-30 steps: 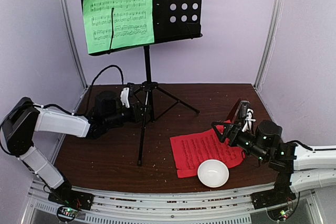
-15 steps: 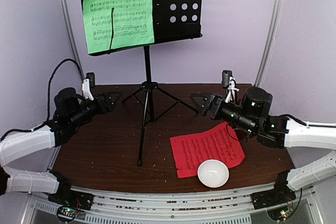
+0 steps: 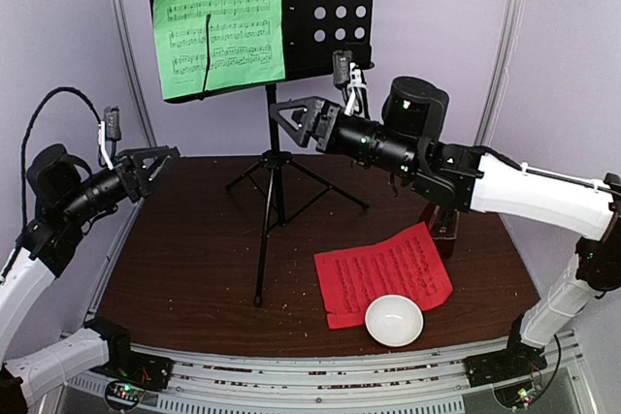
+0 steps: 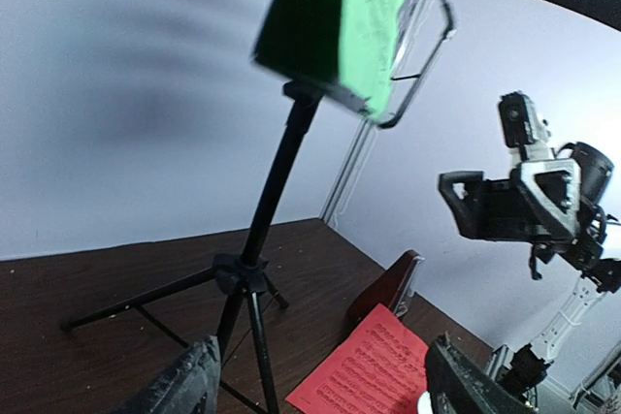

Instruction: Pack up the instrument practice props

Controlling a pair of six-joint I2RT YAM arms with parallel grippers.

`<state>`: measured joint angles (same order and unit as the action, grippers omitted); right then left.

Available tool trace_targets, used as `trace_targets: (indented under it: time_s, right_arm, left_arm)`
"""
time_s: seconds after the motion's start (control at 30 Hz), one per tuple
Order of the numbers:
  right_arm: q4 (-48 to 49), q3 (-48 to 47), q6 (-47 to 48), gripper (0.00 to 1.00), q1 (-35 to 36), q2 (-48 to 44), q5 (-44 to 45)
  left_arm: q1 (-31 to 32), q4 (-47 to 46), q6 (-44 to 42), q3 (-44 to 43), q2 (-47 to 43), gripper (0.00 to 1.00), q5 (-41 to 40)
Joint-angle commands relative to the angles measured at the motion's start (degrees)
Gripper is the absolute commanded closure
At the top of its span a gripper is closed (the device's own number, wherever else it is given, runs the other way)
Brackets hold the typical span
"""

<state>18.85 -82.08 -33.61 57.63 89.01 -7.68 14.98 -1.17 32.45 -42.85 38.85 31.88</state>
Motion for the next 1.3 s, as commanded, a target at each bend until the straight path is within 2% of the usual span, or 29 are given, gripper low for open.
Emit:
trace_targets:
  time_s: [0.0, 0.17, 0.43, 0.63, 1.03, 1.27]
  right_arm:
    - [-3.5, -8.3, 0.1, 0.27, 0.0, 3.1, -1.3]
    - [-7.5, -16.0, -0.4, 0.32, -0.6, 7.2, -0.1]
    - [-15.9, -28.8, -0.2, 0.34, -2.2, 13.6, 4.0]
    - [-16.3, -30.9, -0.2, 0.34, -3.9, 14.4, 6.4]
    - [-18.2, -38.1, -1.5, 0.33, -6.0, 18.9, 2.2]
    - [-16.9, -39.1, -3.2, 0.35, -6.4, 20.2, -1.9]
  left_arm:
    - [-0.4, 1.5, 0.5, -3.9, -0.5, 0.26, 8.1]
    - [-0.3, 3.8, -1.5, -5.2, -0.5, 0.27, 7.9]
    - [-0.3, 4.2, -1.8, -4.5, -0.2, 0.28, 8.3]
    - [-0.3, 4.6, -2.8, -5.6, -0.9, 0.28, 9.4]
    - [-0.3, 5.4, -3.3, -5.1, -0.9, 0.29, 9.9]
    - [-0.3, 5.6, -3.3, -5.1, -1.2, 0.30, 10.2]
